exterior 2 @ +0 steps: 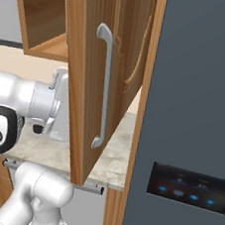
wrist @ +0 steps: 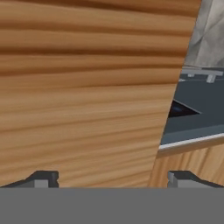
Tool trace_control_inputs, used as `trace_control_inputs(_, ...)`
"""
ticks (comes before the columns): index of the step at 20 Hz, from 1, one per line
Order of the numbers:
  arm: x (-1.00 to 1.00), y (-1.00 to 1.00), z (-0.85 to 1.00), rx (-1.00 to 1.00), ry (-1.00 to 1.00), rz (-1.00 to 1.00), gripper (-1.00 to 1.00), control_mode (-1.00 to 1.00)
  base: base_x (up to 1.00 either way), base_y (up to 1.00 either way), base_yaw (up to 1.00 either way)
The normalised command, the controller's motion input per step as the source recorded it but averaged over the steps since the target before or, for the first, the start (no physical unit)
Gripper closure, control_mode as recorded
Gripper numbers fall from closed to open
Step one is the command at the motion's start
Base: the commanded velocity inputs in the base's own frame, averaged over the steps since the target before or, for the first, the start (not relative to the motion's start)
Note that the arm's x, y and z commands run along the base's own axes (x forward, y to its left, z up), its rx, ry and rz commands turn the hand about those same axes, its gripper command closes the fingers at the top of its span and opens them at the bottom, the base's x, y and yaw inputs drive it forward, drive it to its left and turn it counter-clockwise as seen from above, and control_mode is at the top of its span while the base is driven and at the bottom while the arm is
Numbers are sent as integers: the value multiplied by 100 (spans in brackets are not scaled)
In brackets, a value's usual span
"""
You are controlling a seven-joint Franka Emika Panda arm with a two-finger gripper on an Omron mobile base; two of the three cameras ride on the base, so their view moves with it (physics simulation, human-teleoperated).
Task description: Open the cabinet, pick the kettle from the cabinet, and place it in the sink.
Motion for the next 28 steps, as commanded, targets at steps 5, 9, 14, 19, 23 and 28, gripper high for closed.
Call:
trace_control_inputs(5, 0, 15, 7, -8, -1, 8, -100, -100, 0, 0, 0)
trace_control_inputs(9, 0, 38, 11, -22, 0, 12, -100, -100, 0, 0, 0)
trace_control_inputs(14, 0, 41, 25, -36, 1, 21, -100, -100, 0, 0, 0)
trace_control_inputs(19, 0, 39, 30, -37, 6, 30, -100, -100, 0, 0, 0)
trace_control_inputs(23, 0, 35, 30, -34, 15, 34, -100, -100, 0, 0, 0)
trace_control_inputs(28, 1, 34, 18, -37, 25, 38, -100, -100, 0, 0, 0)
